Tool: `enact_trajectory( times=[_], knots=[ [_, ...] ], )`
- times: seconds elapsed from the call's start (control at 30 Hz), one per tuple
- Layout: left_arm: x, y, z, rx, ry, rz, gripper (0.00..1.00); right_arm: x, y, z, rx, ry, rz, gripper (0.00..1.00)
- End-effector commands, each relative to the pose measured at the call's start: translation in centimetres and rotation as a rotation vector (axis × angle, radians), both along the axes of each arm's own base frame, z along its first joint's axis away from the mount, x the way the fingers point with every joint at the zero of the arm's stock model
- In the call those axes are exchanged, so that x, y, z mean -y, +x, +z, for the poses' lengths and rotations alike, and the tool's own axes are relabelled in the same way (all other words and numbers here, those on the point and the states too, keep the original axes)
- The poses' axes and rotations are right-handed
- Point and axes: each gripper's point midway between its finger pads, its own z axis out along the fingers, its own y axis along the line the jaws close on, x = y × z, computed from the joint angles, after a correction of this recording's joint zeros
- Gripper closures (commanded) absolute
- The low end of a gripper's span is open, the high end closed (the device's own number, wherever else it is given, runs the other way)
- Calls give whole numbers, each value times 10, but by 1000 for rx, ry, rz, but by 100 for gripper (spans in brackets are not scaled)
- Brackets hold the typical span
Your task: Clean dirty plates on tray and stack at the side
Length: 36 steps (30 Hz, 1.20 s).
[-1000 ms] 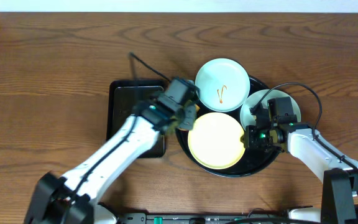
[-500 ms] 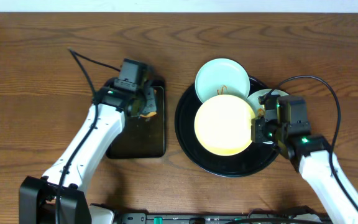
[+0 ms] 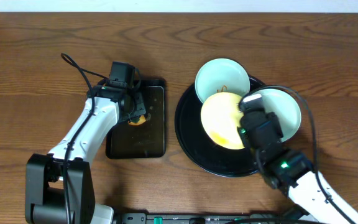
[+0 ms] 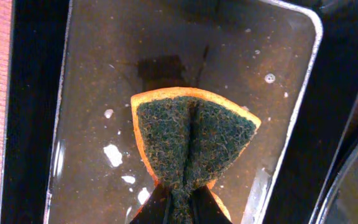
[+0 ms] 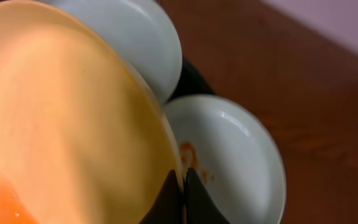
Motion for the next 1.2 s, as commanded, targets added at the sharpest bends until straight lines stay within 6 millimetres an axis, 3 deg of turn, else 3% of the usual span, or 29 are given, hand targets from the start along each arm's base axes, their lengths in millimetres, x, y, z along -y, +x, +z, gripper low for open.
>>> enact_trajectory(
  times=[0.0,0.23,0.73,0.87,1.07,1.17],
  knots=[
    [0,0,-2,-2,-1,-16,92,2,0,24,110,-127,-27,99],
    [0,0,-2,1,-2,-16,93,-21,-7,41,192,-220,57,99],
    [0,0,-2,1,-2,-16,93,-22,-5,44,210,-205,41,99],
    [0,0,-2,1,-2,-16,93,-8,0,40,214,-59,-92,99],
    [1,0,-2,0,-4,-17,93,12,17,12,96,254,-233,99],
    [1,0,-2,0,-4,-17,93,32,27,6,64,379,-311,99]
  ],
)
